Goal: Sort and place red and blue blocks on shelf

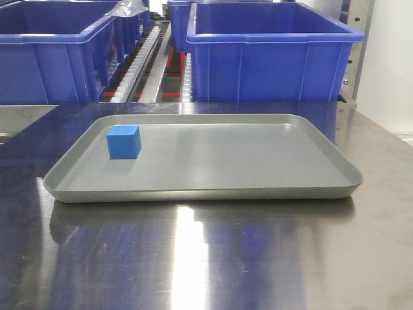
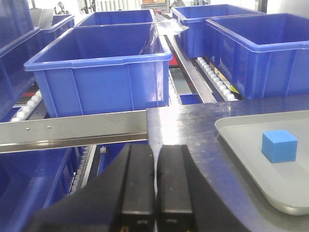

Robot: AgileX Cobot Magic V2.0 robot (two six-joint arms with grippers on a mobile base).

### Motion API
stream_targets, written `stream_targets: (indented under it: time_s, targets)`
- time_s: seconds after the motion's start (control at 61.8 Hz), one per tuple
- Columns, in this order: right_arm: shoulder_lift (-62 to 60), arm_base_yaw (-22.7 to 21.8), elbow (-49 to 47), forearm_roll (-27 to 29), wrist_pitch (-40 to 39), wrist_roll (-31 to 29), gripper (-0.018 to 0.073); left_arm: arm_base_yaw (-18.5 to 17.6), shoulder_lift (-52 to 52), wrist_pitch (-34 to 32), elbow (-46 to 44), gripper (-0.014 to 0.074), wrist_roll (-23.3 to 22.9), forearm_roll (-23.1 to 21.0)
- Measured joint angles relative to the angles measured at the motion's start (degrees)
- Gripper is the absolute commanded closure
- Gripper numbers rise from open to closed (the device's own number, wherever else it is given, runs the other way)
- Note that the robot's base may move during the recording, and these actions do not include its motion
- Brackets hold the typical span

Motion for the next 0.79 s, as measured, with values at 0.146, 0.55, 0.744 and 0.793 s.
stream_targets:
  time_s: [0.146, 0.55, 0.744, 0.793]
  targets:
    - [0.0, 0.0, 0.0, 0.0, 0.0, 0.0, 0.0506, 0.0, 0.0, -0.15, 0.0, 0.0472, 0.0, 0.0]
    - [0.0, 0.0, 0.0, 0.0, 0.0, 0.0, 0.0506, 0.0, 0.0, -3.78, 0.0, 0.0473, 0.0, -2.62]
    - [0.0, 0.0, 0.0, 0.0, 0.0, 0.0, 0.0506, 0.0, 0.8, 1.49, -2.26, 0.0472, 0.0, -4.02]
    - [0.0, 0.0, 0.0, 0.0, 0.0, 0.0, 0.0506, 0.0, 2.17, 4.9, -4.64, 0.0472, 0.0, -4.12]
